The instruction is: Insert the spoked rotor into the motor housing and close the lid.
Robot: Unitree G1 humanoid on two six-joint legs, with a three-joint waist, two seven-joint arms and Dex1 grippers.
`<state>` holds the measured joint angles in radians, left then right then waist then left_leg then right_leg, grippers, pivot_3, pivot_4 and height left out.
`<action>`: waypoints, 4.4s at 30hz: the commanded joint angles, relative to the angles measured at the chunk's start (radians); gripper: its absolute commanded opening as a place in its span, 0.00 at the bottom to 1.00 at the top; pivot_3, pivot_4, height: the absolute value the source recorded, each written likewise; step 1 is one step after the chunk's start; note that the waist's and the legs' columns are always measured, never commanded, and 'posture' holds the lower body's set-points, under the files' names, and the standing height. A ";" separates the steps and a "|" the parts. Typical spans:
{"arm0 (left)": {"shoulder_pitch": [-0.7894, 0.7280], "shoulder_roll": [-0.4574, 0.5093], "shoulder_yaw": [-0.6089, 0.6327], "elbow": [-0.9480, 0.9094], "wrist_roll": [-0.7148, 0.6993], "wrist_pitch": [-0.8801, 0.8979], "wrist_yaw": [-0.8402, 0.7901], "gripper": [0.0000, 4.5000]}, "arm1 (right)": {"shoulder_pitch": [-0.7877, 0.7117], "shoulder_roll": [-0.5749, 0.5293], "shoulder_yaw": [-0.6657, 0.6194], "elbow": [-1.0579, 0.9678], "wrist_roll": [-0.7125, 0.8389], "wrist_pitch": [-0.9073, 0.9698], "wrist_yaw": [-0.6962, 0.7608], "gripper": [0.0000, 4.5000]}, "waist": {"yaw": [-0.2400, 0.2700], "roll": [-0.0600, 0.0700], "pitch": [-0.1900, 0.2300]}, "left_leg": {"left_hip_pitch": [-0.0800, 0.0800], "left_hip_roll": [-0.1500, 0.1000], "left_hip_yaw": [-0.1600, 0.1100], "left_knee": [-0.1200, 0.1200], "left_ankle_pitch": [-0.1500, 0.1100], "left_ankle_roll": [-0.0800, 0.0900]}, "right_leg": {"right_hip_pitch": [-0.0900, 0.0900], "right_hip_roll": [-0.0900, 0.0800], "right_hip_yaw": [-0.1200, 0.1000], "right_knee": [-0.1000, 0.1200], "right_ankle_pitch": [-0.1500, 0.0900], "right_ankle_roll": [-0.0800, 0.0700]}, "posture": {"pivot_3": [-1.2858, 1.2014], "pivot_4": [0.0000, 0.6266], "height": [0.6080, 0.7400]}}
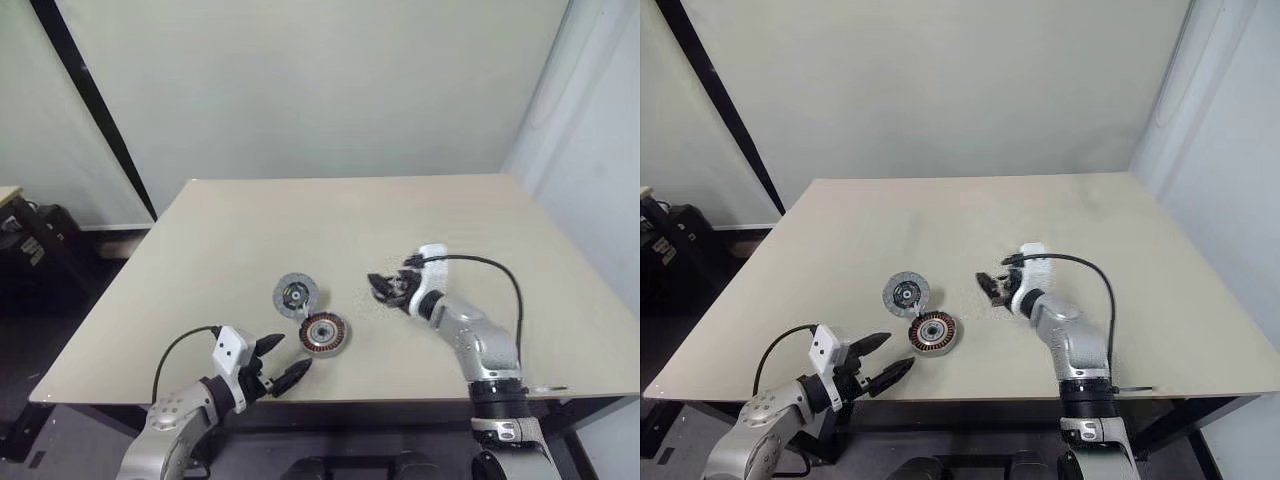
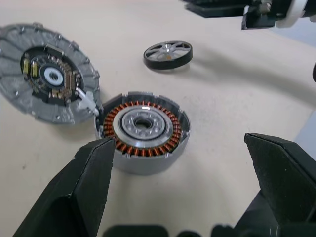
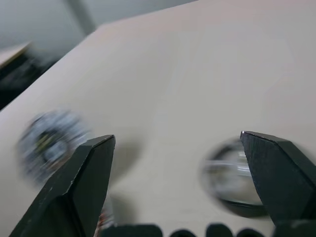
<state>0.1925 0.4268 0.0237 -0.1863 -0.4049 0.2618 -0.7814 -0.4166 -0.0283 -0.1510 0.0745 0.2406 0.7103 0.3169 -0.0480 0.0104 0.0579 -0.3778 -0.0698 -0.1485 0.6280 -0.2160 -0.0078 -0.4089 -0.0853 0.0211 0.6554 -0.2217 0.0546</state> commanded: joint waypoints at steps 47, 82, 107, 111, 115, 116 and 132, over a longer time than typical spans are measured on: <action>-0.016 0.039 0.054 -0.003 -0.009 -0.006 0.003 1.00 | -0.133 0.140 -0.245 0.073 0.518 0.410 -0.249 0.09 | -0.002 0.004 0.002 | -0.001 0.006 0.000 -0.003 0.002 0.004 | -0.001 0.001 0.000 -0.001 0.000 0.000 | 0.52 0.00 1.00; 0.006 0.028 0.025 -0.010 0.002 -0.002 0.008 1.00 | 0.046 0.246 0.051 0.024 0.444 0.445 -0.262 0.09 | -0.002 0.005 0.002 | -0.003 0.008 0.001 -0.008 0.000 0.001 | -0.002 0.002 -0.006 -0.013 0.000 0.000 | 0.52 0.00 1.00; -0.007 0.027 0.018 0.012 0.013 -0.012 -0.005 1.00 | 0.032 0.103 0.127 -0.159 0.390 0.430 -0.180 0.99 | -0.001 0.005 0.002 | -0.002 0.008 0.001 -0.008 0.000 0.000 | -0.001 0.001 -0.006 -0.014 0.000 0.000 | 0.52 0.00 1.00; -0.008 0.030 0.019 0.015 0.012 -0.013 -0.005 1.00 | 0.021 0.000 0.243 -0.225 0.327 0.358 -0.100 0.99 | -0.001 0.005 0.002 | -0.002 0.008 0.001 -0.008 0.000 0.001 | -0.001 0.001 -0.006 -0.013 0.000 0.000 | 0.52 0.00 1.00; -0.009 0.032 0.022 0.017 0.011 -0.013 -0.005 1.00 | 0.034 -0.051 0.369 -0.266 0.264 0.230 -0.003 0.99 | -0.002 0.004 0.002 | -0.002 0.008 0.003 -0.009 0.000 0.001 | 0.000 0.002 -0.006 -0.013 0.000 0.000 | 0.52 0.00 1.00; -0.009 0.033 0.023 0.018 0.011 -0.013 -0.005 1.00 | 0.039 -0.053 0.391 -0.271 0.255 0.207 0.014 0.99 | -0.002 0.004 0.002 | -0.002 0.008 0.003 -0.009 0.000 0.001 | -0.001 0.002 -0.006 -0.013 0.000 0.000 | 0.52 0.00 1.00; -0.001 0.039 0.029 0.011 0.007 -0.008 0.000 1.00 | 0.054 -0.045 0.603 -0.048 -0.042 -0.195 0.083 0.08 | -0.001 0.002 0.001 | 0.000 0.008 0.001 -0.006 -0.002 -0.002 | 0.000 0.002 -0.007 -0.013 0.000 0.000 | 0.52 0.00 1.00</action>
<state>0.1983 0.4596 0.0384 -0.1564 -0.3923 0.2650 -0.7801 -0.3457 -0.0871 0.4538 -0.0013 0.2243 0.5657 0.4097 -0.0491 0.0126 0.0594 -0.3776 -0.0614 -0.1469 0.6216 -0.2178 -0.0102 -0.4085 -0.0824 0.0141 0.6425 -0.2214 0.0545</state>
